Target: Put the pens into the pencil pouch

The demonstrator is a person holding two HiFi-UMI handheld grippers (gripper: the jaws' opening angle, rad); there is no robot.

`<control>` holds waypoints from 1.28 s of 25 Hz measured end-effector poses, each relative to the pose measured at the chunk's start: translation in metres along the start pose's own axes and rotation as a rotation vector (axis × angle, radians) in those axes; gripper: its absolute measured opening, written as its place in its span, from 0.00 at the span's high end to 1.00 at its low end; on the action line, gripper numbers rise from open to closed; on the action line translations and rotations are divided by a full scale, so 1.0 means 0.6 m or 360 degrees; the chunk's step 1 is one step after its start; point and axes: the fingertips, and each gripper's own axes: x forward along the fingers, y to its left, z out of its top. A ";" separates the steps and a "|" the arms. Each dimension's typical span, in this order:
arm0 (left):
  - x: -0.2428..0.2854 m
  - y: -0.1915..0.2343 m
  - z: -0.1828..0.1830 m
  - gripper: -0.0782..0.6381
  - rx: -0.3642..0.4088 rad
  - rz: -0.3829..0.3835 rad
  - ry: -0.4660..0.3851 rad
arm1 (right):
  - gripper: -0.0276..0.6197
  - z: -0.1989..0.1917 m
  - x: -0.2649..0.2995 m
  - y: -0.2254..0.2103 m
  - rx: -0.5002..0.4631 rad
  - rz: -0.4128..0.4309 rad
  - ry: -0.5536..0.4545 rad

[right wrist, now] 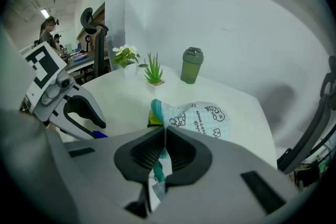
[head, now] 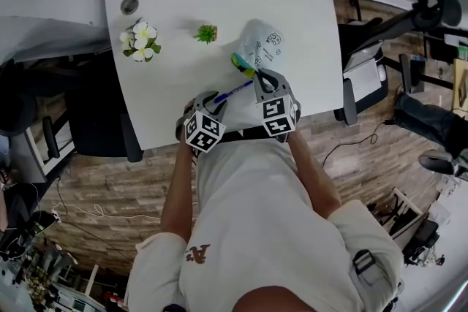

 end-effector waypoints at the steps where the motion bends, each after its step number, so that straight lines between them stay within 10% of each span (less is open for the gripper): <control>1: 0.004 -0.002 -0.004 0.72 0.0010 -0.0003 0.0016 | 0.93 -0.001 0.000 0.001 0.0000 0.0000 -0.0001; 32: -0.048 0.031 0.060 0.82 -0.0114 0.0081 -0.0105 | 0.94 0.012 -0.011 -0.004 0.0004 -0.0001 -0.0037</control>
